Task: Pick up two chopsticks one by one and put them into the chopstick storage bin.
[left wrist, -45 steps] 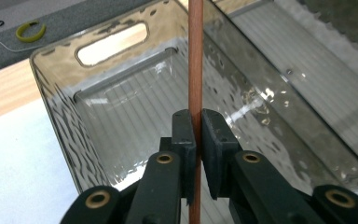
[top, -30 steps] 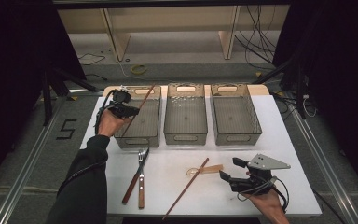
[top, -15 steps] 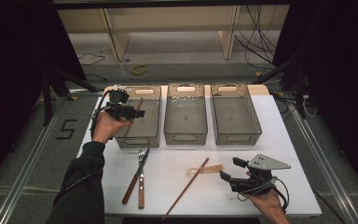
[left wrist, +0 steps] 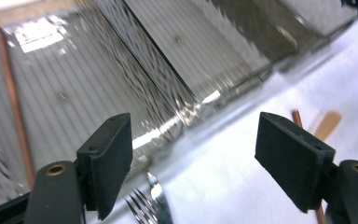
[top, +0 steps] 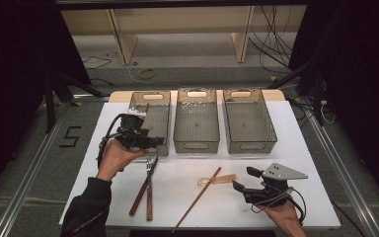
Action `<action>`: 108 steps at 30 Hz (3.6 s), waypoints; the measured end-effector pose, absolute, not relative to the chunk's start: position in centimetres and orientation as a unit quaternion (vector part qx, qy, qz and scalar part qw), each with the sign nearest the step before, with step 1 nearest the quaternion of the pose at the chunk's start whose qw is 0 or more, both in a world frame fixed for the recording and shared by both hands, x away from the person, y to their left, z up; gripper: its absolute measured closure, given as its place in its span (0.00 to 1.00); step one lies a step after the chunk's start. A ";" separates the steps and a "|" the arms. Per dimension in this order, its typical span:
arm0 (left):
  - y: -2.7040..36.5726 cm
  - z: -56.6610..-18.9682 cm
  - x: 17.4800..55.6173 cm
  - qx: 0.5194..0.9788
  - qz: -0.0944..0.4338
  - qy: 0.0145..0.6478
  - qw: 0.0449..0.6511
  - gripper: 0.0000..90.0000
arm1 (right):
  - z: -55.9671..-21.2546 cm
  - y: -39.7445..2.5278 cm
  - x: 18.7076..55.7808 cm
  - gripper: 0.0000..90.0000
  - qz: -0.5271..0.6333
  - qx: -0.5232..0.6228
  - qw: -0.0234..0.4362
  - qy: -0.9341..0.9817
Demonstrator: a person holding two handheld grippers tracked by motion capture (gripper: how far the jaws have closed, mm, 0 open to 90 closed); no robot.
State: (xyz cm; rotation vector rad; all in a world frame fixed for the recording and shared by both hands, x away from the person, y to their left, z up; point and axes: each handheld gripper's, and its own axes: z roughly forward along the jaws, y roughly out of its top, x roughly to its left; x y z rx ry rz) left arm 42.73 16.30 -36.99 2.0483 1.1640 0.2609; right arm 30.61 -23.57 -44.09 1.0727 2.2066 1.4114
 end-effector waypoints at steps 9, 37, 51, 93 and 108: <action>13.6 -38.6 40.2 0.823 0.084 0.437 0.353 0.27 | -44.0 -23.5 30.6 0.31 0.492 0.373 0.156 0.771; 6.3 -44.5 35.1 0.892 0.002 0.366 0.264 0.36 | -44.0 -23.6 30.6 0.31 0.489 0.374 0.155 0.772; 4.7 -46.1 34.5 0.906 -0.017 0.349 0.238 0.48 | -44.1 -23.6 30.6 0.31 0.489 0.374 0.156 0.772; 4.2 -46.5 34.5 0.930 0.023 0.297 0.213 0.94 | -44.0 -23.5 30.5 0.31 0.489 0.372 0.156 0.773; 6.3 -45.1 35.5 0.924 0.036 0.306 0.226 0.94 | -44.0 -23.6 30.6 0.31 0.489 0.372 0.155 0.773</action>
